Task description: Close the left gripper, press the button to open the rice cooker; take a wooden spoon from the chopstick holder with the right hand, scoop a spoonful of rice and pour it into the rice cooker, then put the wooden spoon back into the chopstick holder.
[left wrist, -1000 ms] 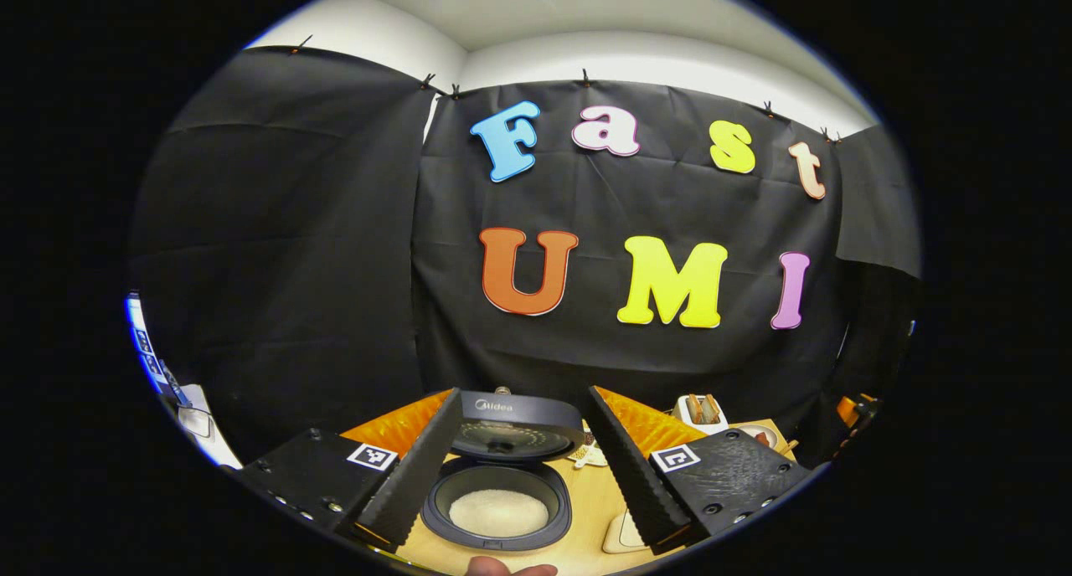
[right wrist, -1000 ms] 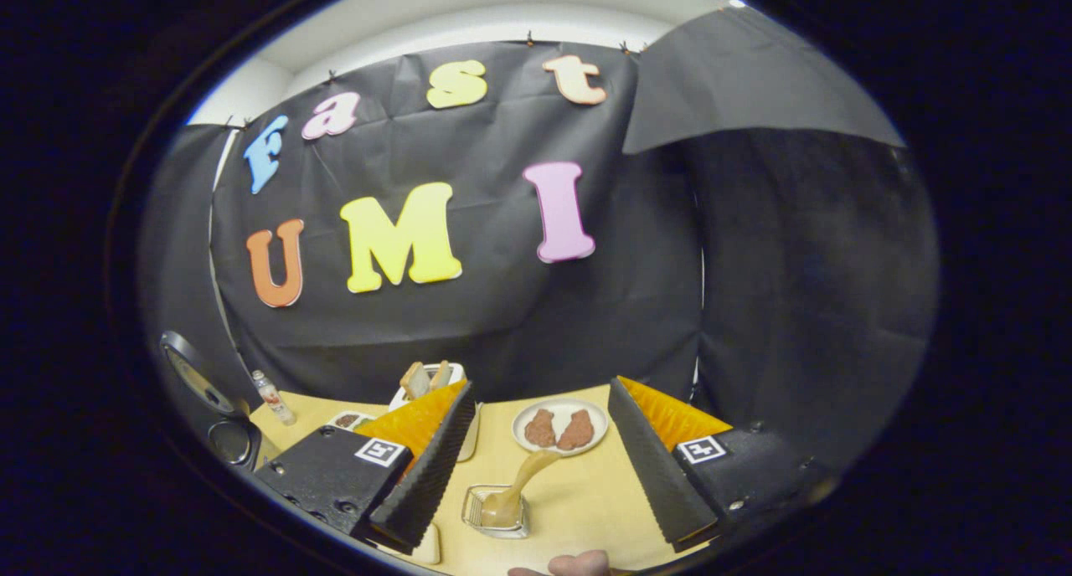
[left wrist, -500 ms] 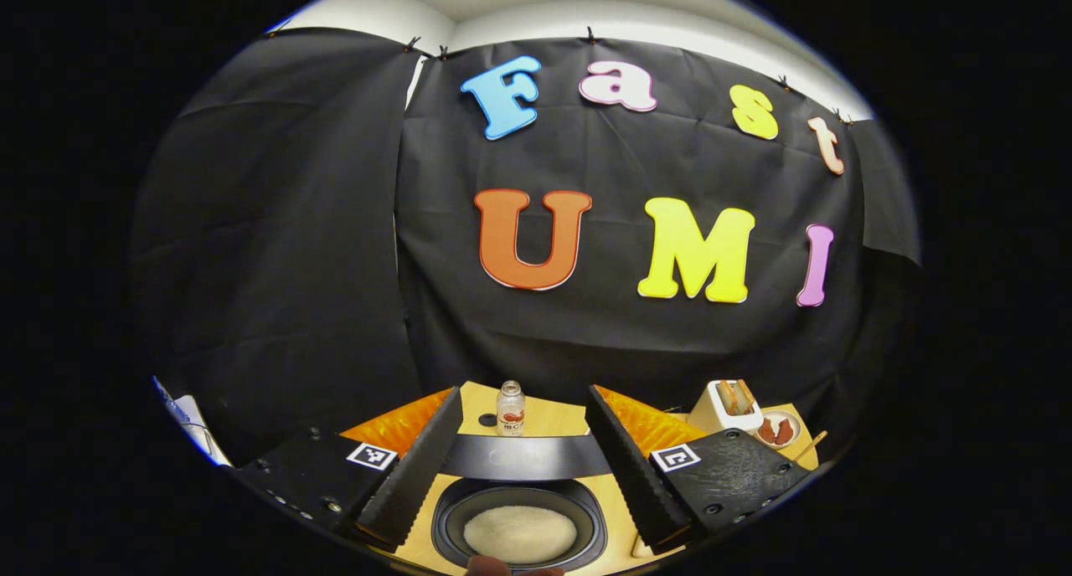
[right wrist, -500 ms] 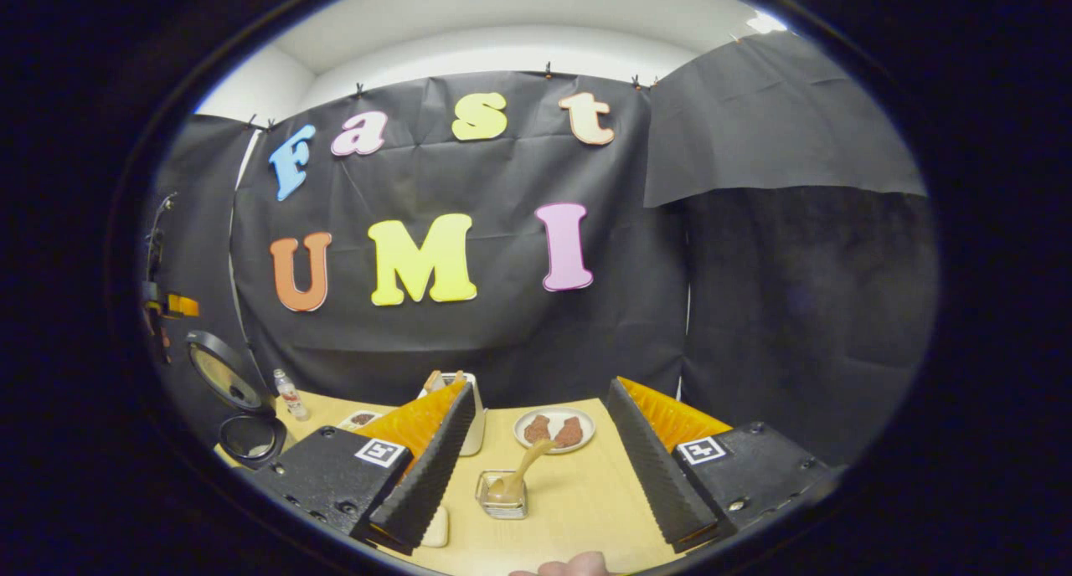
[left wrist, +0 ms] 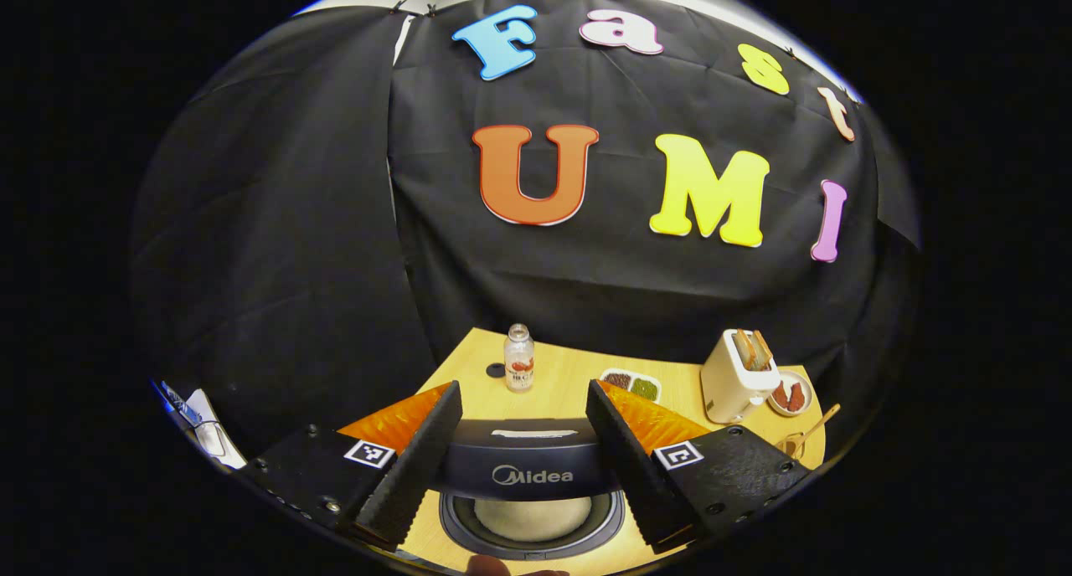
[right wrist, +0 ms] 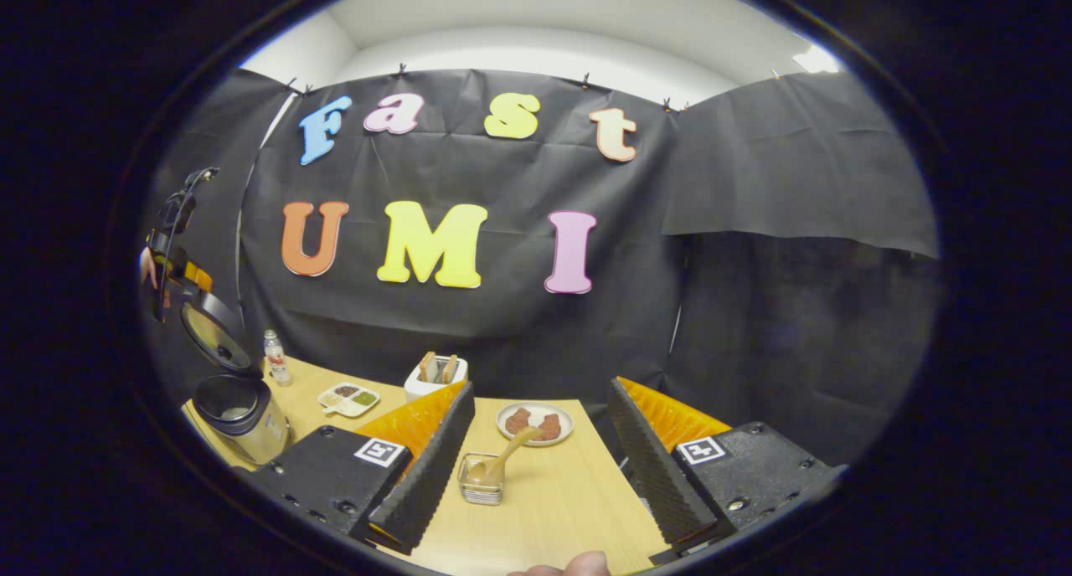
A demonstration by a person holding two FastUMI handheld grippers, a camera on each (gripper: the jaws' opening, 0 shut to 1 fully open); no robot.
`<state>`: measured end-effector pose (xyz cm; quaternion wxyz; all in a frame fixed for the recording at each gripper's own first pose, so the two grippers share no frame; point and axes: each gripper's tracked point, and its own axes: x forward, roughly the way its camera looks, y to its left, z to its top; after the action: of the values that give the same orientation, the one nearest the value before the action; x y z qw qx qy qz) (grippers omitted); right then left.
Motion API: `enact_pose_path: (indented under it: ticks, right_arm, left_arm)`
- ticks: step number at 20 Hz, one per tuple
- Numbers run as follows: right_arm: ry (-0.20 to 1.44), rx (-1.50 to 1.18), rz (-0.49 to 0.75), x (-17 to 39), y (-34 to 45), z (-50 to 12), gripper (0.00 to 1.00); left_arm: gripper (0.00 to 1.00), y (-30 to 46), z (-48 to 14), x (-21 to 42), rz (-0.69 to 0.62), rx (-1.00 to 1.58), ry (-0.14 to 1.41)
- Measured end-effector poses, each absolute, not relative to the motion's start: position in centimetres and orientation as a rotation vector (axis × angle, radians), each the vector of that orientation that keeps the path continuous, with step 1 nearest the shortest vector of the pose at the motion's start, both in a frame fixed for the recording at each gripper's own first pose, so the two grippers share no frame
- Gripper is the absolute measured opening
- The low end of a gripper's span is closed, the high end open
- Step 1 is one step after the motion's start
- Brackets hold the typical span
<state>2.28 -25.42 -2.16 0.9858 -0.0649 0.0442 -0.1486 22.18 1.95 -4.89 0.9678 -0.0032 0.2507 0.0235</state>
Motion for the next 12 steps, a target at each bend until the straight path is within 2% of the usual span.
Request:
enact_pose_path:
  ticks: [5,12]
  right_arm:
    - [0.1,-0.173,-0.205,4.1,-22.1,-2.9,1.0]
    - [0.111,-0.162,-0.117,6.3,-19.5,-2.7,1.0]
  left_arm:
    - [0.97,0.6,-10.4,16.2,0.0,-0.098,0.668]
    - [0.97,0.7,-15.8,13.1,0.004,-0.195,0.803]
